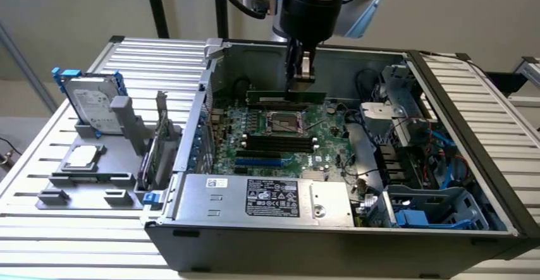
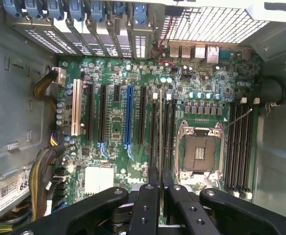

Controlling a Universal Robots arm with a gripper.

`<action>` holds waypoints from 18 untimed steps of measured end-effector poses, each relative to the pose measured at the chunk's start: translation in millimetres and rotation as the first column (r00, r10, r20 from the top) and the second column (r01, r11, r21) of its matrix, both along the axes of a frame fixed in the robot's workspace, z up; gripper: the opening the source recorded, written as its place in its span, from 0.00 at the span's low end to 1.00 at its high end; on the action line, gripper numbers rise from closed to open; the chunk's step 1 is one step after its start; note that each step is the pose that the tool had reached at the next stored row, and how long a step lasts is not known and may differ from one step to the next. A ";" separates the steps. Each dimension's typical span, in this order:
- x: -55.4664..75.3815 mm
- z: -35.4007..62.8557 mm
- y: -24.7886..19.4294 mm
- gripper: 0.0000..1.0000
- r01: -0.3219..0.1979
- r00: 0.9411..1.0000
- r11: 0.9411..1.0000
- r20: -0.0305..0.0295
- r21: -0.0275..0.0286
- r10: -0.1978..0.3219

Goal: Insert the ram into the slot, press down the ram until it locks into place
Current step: 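Insert the ram into the slot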

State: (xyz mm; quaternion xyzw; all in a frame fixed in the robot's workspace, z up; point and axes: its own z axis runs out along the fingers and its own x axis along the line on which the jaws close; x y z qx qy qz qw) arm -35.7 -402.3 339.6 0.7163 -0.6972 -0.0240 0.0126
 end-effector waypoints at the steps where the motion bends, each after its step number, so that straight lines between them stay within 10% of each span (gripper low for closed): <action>1: 0.0 -1.8 0.0 0.13 0.000 1.000 1.000 0.000 0.000 0.000; 18: 1.3 -32.6 0.0 0.13 0.002 1.000 1.000 0.000 0.000 -0.002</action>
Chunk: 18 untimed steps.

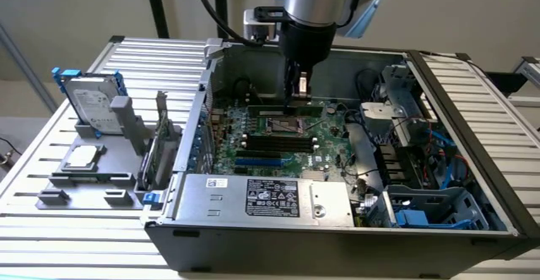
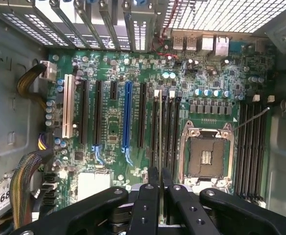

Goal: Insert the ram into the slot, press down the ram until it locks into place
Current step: 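Insert the ram into the slot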

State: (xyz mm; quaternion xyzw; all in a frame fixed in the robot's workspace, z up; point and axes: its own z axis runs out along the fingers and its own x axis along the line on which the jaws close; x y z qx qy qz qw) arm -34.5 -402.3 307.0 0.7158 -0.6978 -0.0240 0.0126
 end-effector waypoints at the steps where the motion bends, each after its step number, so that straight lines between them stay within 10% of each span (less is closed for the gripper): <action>1: 0.1 -2.0 0.0 0.13 0.001 1.000 1.000 0.000 0.000 -0.001; 18: 1.1 -32.9 0.0 0.13 0.046 0.999 0.999 -0.001 0.000 -0.046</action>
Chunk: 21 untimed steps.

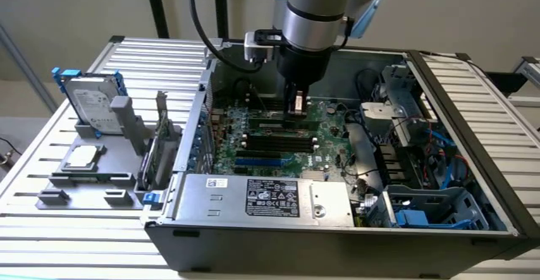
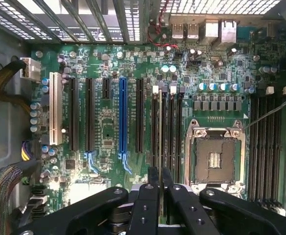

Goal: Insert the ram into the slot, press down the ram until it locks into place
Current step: 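Insert the ram into the slot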

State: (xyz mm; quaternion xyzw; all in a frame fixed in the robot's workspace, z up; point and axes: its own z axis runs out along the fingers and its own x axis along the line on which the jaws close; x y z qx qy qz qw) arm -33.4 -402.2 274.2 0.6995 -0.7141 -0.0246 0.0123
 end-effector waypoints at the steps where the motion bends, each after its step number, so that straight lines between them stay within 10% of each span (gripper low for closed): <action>1: 0.0 -1.8 0.0 0.13 0.003 1.000 1.000 0.000 0.000 -0.003; 21: 0.0 -32.7 0.0 0.13 0.023 1.000 1.000 -0.003 0.000 -0.023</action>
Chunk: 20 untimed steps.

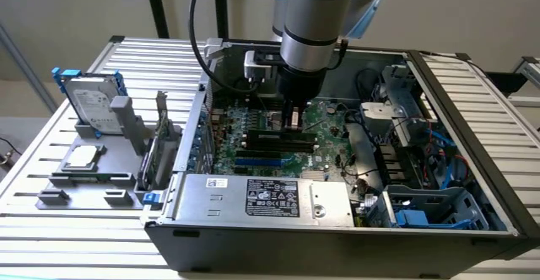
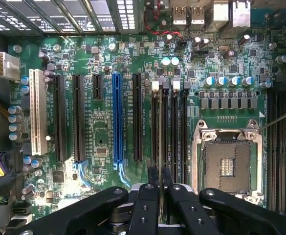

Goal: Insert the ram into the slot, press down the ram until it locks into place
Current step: 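Insert the ram into the slot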

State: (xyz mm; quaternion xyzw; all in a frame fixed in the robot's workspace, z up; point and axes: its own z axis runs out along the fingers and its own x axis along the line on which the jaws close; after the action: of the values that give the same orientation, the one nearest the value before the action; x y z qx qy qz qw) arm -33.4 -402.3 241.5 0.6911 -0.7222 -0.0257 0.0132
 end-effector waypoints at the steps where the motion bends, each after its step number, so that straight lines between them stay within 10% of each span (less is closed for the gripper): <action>1: 0.0 0.0 0.0 0.13 0.000 1.000 1.000 0.000 0.000 0.000; 20: 0.1 -5.5 0.0 0.13 -0.008 1.000 1.000 0.000 -0.005 0.008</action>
State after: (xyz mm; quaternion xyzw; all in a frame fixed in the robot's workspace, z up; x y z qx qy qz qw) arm -33.3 -402.3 235.9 0.6938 -0.7196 -0.0237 0.0152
